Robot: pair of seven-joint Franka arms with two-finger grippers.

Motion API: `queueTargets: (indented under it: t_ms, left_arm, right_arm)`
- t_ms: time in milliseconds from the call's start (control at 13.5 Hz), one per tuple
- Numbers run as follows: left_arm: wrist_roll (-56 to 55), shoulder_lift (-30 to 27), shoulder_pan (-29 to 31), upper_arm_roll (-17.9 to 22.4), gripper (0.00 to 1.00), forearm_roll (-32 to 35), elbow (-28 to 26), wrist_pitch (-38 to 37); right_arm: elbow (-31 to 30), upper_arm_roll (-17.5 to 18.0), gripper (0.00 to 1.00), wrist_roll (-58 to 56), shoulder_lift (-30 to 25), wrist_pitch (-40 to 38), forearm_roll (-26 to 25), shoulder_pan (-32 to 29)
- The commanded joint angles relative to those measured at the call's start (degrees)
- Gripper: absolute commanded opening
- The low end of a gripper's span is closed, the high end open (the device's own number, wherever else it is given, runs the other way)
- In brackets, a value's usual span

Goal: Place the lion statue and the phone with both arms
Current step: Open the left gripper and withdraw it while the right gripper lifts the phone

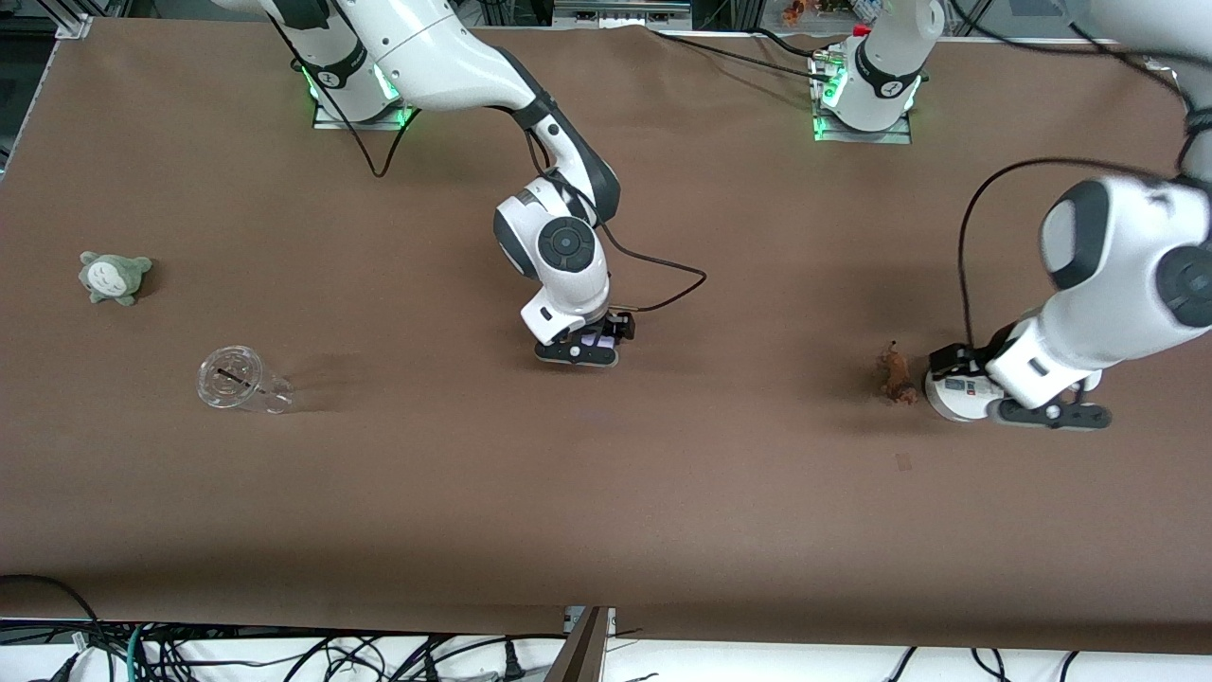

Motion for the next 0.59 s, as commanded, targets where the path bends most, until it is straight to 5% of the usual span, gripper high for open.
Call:
queueTargets:
  t_ms: [0, 222, 519]
  left_arm:
    - [0.21, -2.38, 0.48, 0.30, 1.00, 0.47, 8.28, -7.95]
    - [-0.15, -2.03, 0.31, 0.22, 1.00, 0.46, 18.85, -19.04]
    - [-0.40, -6.57, 0.31, 0.57, 1.00, -0.41, 17.75, -26.17]
  right_arm:
    - [0.87, -0.02, 1.00, -0.66, 1.10, -0.05, -0.51, 0.16]
    - [0.87, -0.02, 1.00, -0.66, 1.54, 0.04, -0.51, 0.24]
    - [0.87, -0.02, 1.00, -0.31, 1.63, 1.35, -0.51, 0.33]
